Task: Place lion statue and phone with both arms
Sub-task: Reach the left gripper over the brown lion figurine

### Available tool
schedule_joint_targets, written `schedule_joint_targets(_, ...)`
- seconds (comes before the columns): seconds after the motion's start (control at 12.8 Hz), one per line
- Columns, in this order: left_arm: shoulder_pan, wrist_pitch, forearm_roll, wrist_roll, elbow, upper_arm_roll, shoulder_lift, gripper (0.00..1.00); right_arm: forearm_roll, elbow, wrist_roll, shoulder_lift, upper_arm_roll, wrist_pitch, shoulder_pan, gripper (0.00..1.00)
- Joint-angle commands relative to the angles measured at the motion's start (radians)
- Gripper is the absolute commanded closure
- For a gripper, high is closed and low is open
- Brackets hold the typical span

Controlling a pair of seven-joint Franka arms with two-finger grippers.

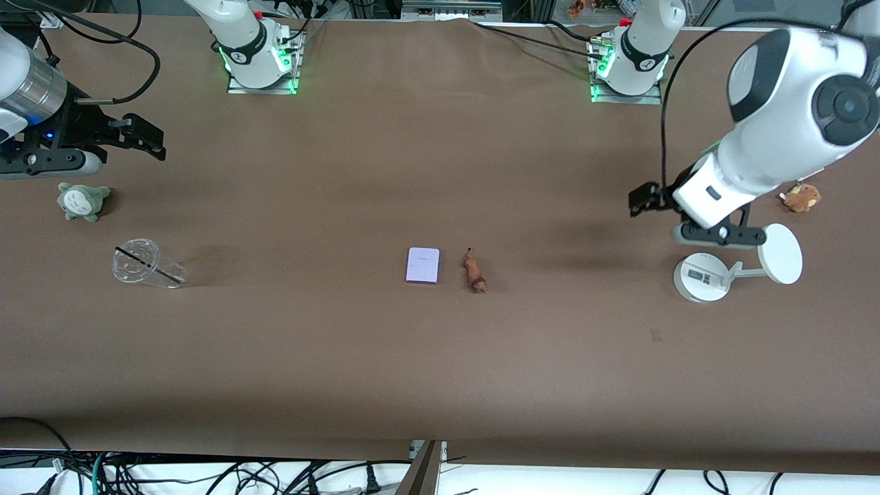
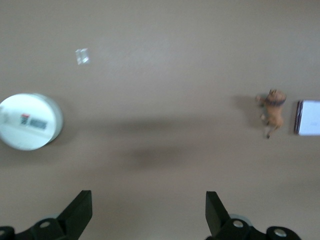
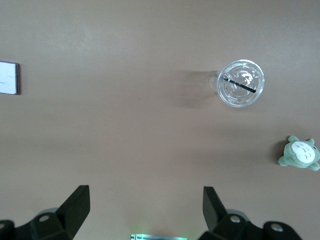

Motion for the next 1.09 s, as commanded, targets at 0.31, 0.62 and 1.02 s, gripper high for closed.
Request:
schedule_joint_targets(0.31,-0.112,0.446,-0.003,-0.287,0.037,-0.113,0.275,0.00,-0.004,0.026,0.007,0.009,0.002,-0.025,0.005,0.00)
schedule_joint_targets(0.62,-0.241,0.565,0.134,-0.531,0.083,-0.093,0.409,0.00,-0.003,0.026,0.007,0.009,0.002,-0.026,0.004,0.00)
schedule_joint_targets(1.02,-0.357,0.581,0.404,-0.848,0.234,-0.087,0.596,0.00,-0.003,0.026,0.006,0.009,0.002,-0.023,0.004,0.00)
